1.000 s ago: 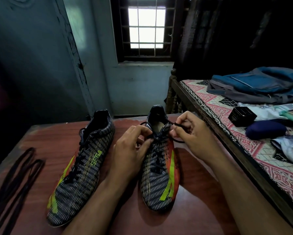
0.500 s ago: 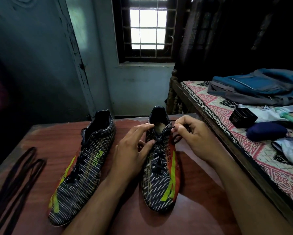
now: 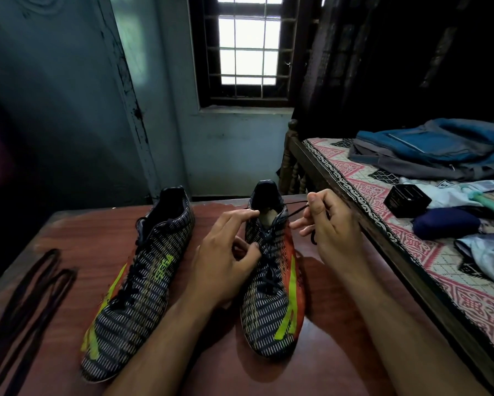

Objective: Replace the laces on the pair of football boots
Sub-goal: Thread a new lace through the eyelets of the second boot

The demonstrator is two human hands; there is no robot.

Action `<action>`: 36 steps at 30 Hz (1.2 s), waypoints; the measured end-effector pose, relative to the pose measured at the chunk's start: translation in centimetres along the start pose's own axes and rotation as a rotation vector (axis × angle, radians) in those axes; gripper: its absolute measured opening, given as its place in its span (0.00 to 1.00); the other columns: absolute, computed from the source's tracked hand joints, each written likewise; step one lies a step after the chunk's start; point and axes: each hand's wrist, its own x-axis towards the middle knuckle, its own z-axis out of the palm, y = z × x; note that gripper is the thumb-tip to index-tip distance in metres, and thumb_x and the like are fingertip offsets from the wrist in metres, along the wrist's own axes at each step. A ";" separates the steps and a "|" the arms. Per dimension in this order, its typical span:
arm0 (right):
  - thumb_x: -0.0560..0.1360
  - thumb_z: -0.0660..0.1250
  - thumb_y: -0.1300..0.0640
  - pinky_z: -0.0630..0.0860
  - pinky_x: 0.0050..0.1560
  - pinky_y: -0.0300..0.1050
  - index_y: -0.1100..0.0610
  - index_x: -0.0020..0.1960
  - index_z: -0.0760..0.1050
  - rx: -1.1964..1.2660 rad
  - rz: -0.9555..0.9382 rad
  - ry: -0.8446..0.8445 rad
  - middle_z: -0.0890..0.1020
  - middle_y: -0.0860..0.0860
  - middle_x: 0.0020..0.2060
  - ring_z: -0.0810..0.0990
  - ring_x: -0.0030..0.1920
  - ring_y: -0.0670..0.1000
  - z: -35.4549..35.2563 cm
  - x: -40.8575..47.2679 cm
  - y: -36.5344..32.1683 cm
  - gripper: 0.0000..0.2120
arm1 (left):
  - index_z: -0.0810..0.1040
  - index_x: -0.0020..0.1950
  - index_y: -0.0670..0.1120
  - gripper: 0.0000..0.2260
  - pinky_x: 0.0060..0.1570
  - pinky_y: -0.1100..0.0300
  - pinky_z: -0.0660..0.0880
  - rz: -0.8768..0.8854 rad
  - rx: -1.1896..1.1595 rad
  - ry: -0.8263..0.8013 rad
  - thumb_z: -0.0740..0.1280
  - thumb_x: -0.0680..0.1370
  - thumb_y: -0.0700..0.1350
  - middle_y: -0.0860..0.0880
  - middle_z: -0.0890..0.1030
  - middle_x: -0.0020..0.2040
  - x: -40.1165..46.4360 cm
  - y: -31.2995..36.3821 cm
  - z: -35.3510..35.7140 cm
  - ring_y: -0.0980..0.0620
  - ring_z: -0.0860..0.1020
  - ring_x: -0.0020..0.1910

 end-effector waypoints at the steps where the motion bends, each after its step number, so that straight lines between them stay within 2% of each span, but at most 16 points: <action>1: 0.83 0.57 0.44 0.78 0.33 0.46 0.54 0.44 0.71 0.011 0.013 0.004 0.79 0.47 0.35 0.87 0.38 0.51 0.2 -0.1 -0.1 0.16 | 0.75 0.69 0.58 0.23 0.43 0.63 0.80 0.001 0.001 -0.003 0.72 0.77 0.42 0.61 0.74 0.67 0.0 0.0 0.0 0.65 0.80 0.45; 3: 0.83 0.57 0.44 0.78 0.32 0.47 0.55 0.45 0.71 0.054 0.034 0.017 0.80 0.50 0.36 0.87 0.37 0.53 0.6 -0.3 -0.3 0.16 | 0.75 0.67 0.58 0.20 0.40 0.68 0.76 0.002 0.015 -0.008 0.71 0.77 0.42 0.63 0.73 0.69 0.1 0.0 0.0 0.65 0.79 0.45; 4: 0.83 0.58 0.44 0.79 0.32 0.50 0.55 0.45 0.71 0.084 0.036 0.019 0.80 0.51 0.36 0.86 0.37 0.54 0.9 -0.3 -0.4 0.16 | 0.74 0.66 0.58 0.19 0.40 0.67 0.75 -0.002 0.019 -0.009 0.69 0.78 0.42 0.63 0.74 0.69 0.1 -0.1 -0.1 0.64 0.79 0.45; 5: 0.84 0.58 0.45 0.79 0.32 0.53 0.55 0.45 0.71 0.116 0.037 0.019 0.80 0.52 0.35 0.86 0.36 0.55 1.1 -0.4 -0.5 0.15 | 0.74 0.65 0.58 0.18 0.41 0.64 0.77 -0.008 0.021 -0.008 0.68 0.78 0.42 0.62 0.76 0.67 0.2 -0.2 -0.1 0.62 0.79 0.45; 8: 0.85 0.58 0.48 0.76 0.32 0.50 0.56 0.45 0.71 0.186 0.048 0.021 0.79 0.51 0.34 0.85 0.34 0.56 1.6 -0.6 -0.8 0.15 | 0.75 0.62 0.57 0.15 0.48 0.50 0.79 -0.002 0.060 0.013 0.67 0.79 0.42 0.60 0.77 0.56 0.2 -0.4 -0.3 0.59 0.76 0.48; 10: 0.83 0.59 0.45 0.77 0.31 0.50 0.56 0.45 0.71 0.178 0.028 0.015 0.79 0.51 0.34 0.85 0.34 0.56 1.5 -0.7 -1.0 0.16 | 0.74 0.61 0.57 0.14 0.52 0.49 0.78 0.021 0.095 0.027 0.66 0.80 0.41 0.61 0.75 0.54 0.0 -0.5 -0.3 0.56 0.74 0.52; 13: 0.82 0.59 0.37 0.78 0.35 0.51 0.52 0.42 0.72 -0.032 -0.042 0.074 0.80 0.49 0.32 0.83 0.34 0.50 0.2 -0.3 -0.8 0.21 | 0.73 0.61 0.59 0.13 0.55 0.49 0.78 0.006 0.090 0.014 0.67 0.80 0.43 0.59 0.76 0.58 0.1 -0.7 -0.3 0.57 0.74 0.56; 15: 0.83 0.58 0.38 0.76 0.37 0.50 0.54 0.40 0.72 -0.190 -0.073 0.160 0.79 0.49 0.32 0.79 0.34 0.47 -0.8 0.2 -0.2 0.23 | 0.73 0.61 0.59 0.13 0.56 0.48 0.78 0.007 0.098 0.021 0.67 0.80 0.44 0.59 0.77 0.60 0.2 -0.8 -0.3 0.56 0.75 0.57; 17: 0.84 0.58 0.41 0.76 0.38 0.52 0.56 0.39 0.71 -0.216 -0.071 0.200 0.79 0.50 0.33 0.78 0.35 0.48 -1.1 0.3 0.1 0.22 | 0.73 0.63 0.58 0.13 0.58 0.49 0.79 0.027 0.094 0.022 0.67 0.80 0.44 0.58 0.77 0.62 0.1 -0.8 -0.1 0.56 0.75 0.59; 20: 0.85 0.58 0.43 0.76 0.38 0.54 0.56 0.39 0.70 -0.206 -0.067 0.187 0.77 0.51 0.31 0.78 0.33 0.51 -0.8 0.1 0.3 0.21 | 0.73 0.70 0.56 0.17 0.60 0.57 0.79 0.013 -0.008 -0.013 0.66 0.82 0.43 0.59 0.73 0.69 0.1 -1.0 0.1 0.61 0.75 0.62; 23: 0.84 0.58 0.43 0.77 0.37 0.54 0.53 0.39 0.69 -0.170 -0.051 0.148 0.77 0.51 0.29 0.78 0.32 0.52 -0.5 0.0 0.2 0.20 | 0.72 0.76 0.52 0.21 0.66 0.58 0.74 0.009 -0.064 -0.033 0.65 0.84 0.39 0.57 0.73 0.71 0.3 -1.6 0.2 0.61 0.74 0.66; 26: 0.84 0.59 0.42 0.77 0.34 0.50 0.52 0.39 0.70 -0.127 -0.048 0.102 0.80 0.52 0.29 0.80 0.31 0.51 0.1 -0.3 -0.1 0.19 | 0.77 0.71 0.53 0.19 0.60 0.62 0.76 -0.063 -0.046 0.040 0.67 0.82 0.39 0.55 0.79 0.61 0.5 -1.8 0.2 0.62 0.78 0.58; 28: 0.83 0.59 0.43 0.77 0.31 0.46 0.53 0.40 0.70 -0.086 -0.028 0.090 0.80 0.49 0.30 0.82 0.30 0.48 0.5 -0.5 -0.3 0.18 | 0.83 0.60 0.52 0.10 0.55 0.59 0.78 -0.109 0.034 0.118 0.70 0.81 0.41 0.56 0.82 0.53 0.5 -2.1 0.3 0.60 0.80 0.52; 30: 0.82 0.58 0.42 0.78 0.28 0.49 0.52 0.40 0.70 -0.045 -0.012 0.092 0.79 0.46 0.30 0.84 0.31 0.49 0.6 -0.5 -0.5 0.18 | 0.84 0.51 0.50 0.03 0.51 0.54 0.79 -0.173 0.090 0.151 0.71 0.80 0.42 0.55 0.82 0.47 0.5 -2.3 0.3 0.57 0.80 0.47; 33: 0.82 0.58 0.40 0.78 0.28 0.51 0.53 0.40 0.70 -0.053 -0.012 0.103 0.79 0.48 0.31 0.83 0.29 0.50 0.2 -0.5 -0.3 0.19 | 0.84 0.48 0.50 0.04 0.49 0.51 0.79 -0.239 0.150 0.155 0.72 0.79 0.42 0.54 0.82 0.46 0.6 -2.4 0.3 0.53 0.80 0.45; 36: 0.84 0.59 0.42 0.76 0.34 0.50 0.55 0.40 0.70 -0.135 -0.053 0.137 0.79 0.52 0.29 0.80 0.28 0.49 -0.2 -0.4 0.1 0.21 | 0.85 0.49 0.51 0.04 0.51 0.54 0.78 -0.243 0.195 0.135 0.72 0.79 0.42 0.54 0.82 0.48 0.6 -2.2 0.1 0.53 0.79 0.45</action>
